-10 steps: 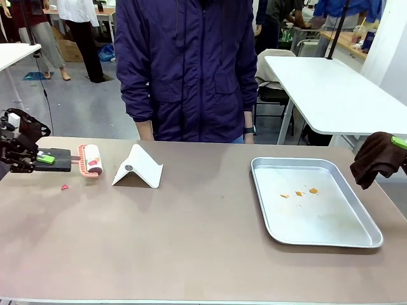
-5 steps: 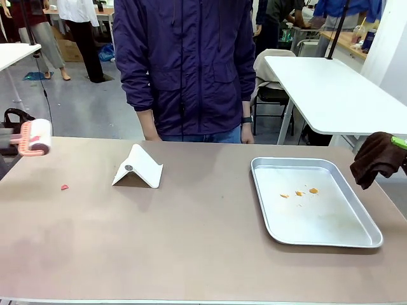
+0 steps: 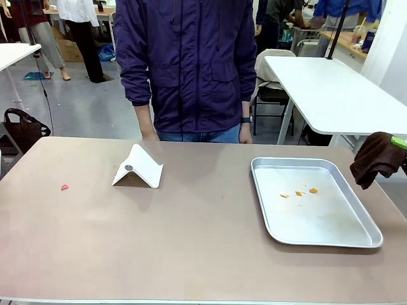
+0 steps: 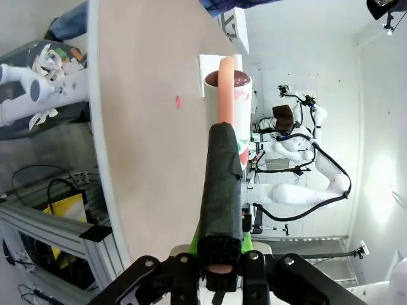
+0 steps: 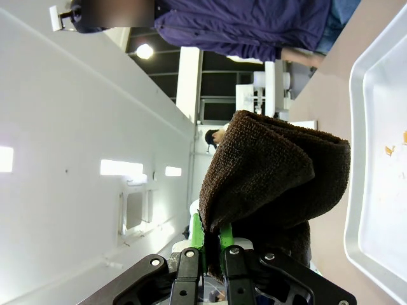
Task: Clean the surface of the table.
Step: If a person points to the right, clean the right side of the table with your right hand, and if they point to the left, clean the left side with your left hand.
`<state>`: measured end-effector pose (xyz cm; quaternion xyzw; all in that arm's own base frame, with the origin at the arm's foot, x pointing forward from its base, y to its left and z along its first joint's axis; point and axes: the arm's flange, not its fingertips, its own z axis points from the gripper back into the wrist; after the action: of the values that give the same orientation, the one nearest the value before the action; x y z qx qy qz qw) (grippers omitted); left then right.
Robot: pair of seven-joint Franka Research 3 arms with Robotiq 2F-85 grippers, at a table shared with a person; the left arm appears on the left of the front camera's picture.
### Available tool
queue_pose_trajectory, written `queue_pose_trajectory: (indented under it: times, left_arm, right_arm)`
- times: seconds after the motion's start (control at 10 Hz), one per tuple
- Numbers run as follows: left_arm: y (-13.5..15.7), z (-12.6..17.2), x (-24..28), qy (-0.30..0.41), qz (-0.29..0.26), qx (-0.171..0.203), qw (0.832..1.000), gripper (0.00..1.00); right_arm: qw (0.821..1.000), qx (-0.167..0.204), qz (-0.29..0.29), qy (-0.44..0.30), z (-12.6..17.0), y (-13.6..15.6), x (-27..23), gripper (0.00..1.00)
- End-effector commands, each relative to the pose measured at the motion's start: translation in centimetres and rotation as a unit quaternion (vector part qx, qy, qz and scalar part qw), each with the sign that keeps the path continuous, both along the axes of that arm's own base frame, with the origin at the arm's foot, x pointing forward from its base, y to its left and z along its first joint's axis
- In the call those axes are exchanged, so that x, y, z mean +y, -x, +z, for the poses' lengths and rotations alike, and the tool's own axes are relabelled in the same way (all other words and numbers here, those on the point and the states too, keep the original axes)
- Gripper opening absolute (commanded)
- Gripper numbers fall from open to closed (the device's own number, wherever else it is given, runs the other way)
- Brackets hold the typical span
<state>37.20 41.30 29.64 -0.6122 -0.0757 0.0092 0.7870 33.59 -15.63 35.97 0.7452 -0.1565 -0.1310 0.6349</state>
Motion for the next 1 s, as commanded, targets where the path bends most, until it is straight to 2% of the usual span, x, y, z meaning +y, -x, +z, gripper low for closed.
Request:
queue_pose_trajectory:
  times: [0.0, 0.6, 0.9]
  left_arm:
    - [-1.0, 1.0, -0.9, 0.000, -0.006, 0.001, 1.000, 0.22]
    - [-1.2, 0.4, -0.8, -0.002, -0.012, -0.002, 1.000, 0.22]
    - [-3.3, -0.1, -5.4, -0.073, -0.096, 0.041, 0.992, 0.22]
  right_arm:
    - [1.000, -0.007, 0.003, 0.000, 0.5, 0.5, 0.2, 0.00]
    - [1.000, -0.007, 0.003, 0.000, 0.5, 0.5, 0.2, 0.00]
    - [1.000, -0.007, 0.003, 0.000, 0.5, 0.5, 0.2, 0.00]
